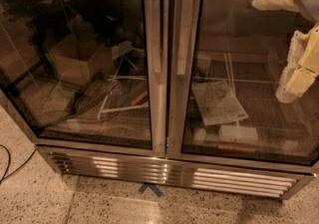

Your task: Place blue chip bag into bottom drawer

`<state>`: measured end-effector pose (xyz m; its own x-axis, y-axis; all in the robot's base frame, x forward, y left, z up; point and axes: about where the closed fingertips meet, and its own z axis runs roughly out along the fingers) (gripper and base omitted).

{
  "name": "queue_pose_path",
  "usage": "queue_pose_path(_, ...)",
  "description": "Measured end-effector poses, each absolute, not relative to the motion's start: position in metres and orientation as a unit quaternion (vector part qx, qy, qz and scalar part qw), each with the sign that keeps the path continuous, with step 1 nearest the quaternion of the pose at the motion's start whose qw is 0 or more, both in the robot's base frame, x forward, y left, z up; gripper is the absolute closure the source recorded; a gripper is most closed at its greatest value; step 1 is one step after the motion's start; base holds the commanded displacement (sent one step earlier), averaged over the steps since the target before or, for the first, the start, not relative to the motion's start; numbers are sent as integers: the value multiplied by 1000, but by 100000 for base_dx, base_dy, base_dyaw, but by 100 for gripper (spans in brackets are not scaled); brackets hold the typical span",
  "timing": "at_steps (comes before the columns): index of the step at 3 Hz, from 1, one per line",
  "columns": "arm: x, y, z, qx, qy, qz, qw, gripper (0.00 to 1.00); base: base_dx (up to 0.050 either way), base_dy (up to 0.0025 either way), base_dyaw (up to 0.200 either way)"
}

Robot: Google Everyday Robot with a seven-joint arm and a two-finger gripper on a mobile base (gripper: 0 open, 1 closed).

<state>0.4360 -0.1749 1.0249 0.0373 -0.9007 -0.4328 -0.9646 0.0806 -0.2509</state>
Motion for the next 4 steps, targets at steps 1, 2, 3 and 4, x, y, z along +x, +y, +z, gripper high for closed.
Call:
queue_pose_path(1,417,-132,1008,-691,668,119,247,0,0,0,0)
queue_pose_path(2,417,-131,1009,-691,668,119,249,3,0,0,0)
queue_pose_path(3,417,-131,1009,-691,668,119,249,25,0,0,0)
queue_pose_path(4,417,-131,1009,-691,668,119,249,49,0,0,0)
